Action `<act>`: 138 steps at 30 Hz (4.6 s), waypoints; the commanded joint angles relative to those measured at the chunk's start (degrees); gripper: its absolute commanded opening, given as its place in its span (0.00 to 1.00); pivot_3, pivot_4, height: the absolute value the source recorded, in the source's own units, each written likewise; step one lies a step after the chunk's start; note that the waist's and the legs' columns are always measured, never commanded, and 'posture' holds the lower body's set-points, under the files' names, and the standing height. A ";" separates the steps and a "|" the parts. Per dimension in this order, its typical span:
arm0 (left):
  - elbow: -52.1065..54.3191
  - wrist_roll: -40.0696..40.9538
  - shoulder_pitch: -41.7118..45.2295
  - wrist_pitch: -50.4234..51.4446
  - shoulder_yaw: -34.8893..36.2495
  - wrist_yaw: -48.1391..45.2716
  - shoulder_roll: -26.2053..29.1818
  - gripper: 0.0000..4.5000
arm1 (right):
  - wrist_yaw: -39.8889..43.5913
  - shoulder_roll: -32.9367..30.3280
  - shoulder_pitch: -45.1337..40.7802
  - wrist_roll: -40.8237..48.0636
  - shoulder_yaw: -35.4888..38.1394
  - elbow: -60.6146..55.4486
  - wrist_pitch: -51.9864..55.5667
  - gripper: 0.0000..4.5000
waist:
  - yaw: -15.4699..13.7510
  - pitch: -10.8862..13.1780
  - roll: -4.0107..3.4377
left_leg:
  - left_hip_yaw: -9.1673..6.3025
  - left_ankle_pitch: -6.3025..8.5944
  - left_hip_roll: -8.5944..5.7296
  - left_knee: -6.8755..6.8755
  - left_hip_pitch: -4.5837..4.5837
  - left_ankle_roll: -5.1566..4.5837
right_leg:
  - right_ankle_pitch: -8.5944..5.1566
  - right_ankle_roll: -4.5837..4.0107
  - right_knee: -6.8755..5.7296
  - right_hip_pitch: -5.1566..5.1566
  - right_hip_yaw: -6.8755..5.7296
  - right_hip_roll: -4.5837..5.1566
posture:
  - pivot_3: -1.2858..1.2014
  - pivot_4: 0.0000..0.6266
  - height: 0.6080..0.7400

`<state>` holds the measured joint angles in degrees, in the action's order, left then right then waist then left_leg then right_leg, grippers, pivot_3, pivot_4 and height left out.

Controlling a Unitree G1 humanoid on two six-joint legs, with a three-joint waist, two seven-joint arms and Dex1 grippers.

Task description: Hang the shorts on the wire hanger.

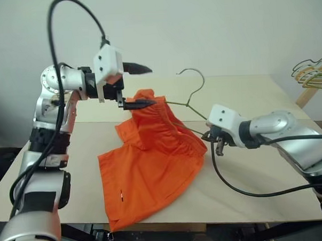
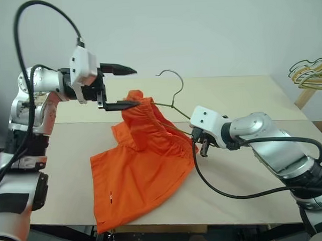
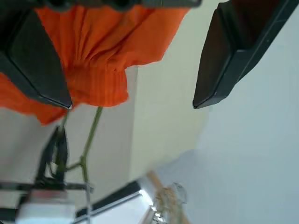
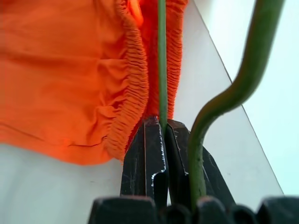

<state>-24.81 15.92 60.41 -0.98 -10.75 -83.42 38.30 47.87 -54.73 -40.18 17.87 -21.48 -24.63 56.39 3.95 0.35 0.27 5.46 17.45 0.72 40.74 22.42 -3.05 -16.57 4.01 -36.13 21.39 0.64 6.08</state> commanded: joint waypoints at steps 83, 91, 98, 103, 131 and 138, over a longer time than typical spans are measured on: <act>-7.39 -6.15 -1.12 2.94 -3.61 -9.03 2.69 0.00 | -7.30 24.72 27.24 11.88 30.12 5.48 -1.84 0.01 | 1.80 -0.11 0.15 | -0.27 -0.08 0.05 0.41 0.67 0.05 | -0.01 0.10 -1.09 0.84 0.16 0.02 | 0.47 0.00 1.00; -9.37 -5.03 -3.65 -8.68 -12.22 -9.08 10.64 0.00 | 5.39 7.93 26.90 15.73 31.84 8.21 -4.31 0.01 | 1.25 -0.11 0.15 | -0.25 0.00 0.07 0.42 0.53 -0.08 | -0.02 0.10 -1.03 0.70 0.20 0.06 | 0.47 0.00 1.00; -13.94 -9.47 -3.13 -8.86 -10.67 -6.05 7.88 0.00 | 8.49 3.91 25.67 15.57 30.59 10.75 -7.33 0.01 | 1.32 -0.12 0.16 | -0.21 0.02 0.05 0.48 0.58 -0.11 | -0.02 0.10 -1.02 0.73 0.19 0.04 | 0.47 0.00 1.00; -14.40 -7.46 -3.15 -6.74 -7.07 -4.84 5.88 0.00 | 9.45 2.89 27.39 15.57 30.19 10.57 -8.74 0.01 | 1.55 -0.12 0.16 | -0.21 0.02 0.06 0.50 0.67 -0.11 | -0.02 0.10 -1.03 0.78 0.17 0.05 | 0.47 0.00 1.00; -22.26 -25.69 -2.06 -15.49 -17.23 -1.52 3.09 0.00 | 11.68 1.00 13.54 14.72 19.52 2.69 -11.62 0.01 | 1.91 -0.11 0.16 | -0.18 0.01 0.10 0.55 0.64 -0.10 | -0.02 0.11 -1.02 0.81 0.19 0.02 | 0.45 0.00 1.00; -23.36 -25.75 0.18 -13.73 -15.52 -1.79 -1.44 0.00 | 8.44 2.28 9.65 12.46 11.75 -0.49 -6.16 0.26 | 1.83 -0.12 0.16 | -0.26 0.03 0.05 0.57 0.81 -0.13 | -0.01 0.11 -1.06 0.87 0.10 0.08 | 0.45 0.00 1.00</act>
<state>-48.15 -9.65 58.29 -14.89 -27.85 -85.02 36.71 56.86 -51.67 -29.59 31.27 -10.40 -23.65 49.42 5.78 0.23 0.43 5.22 17.49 0.76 41.31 23.23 -3.18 -16.58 4.12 -37.19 22.27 0.74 6.17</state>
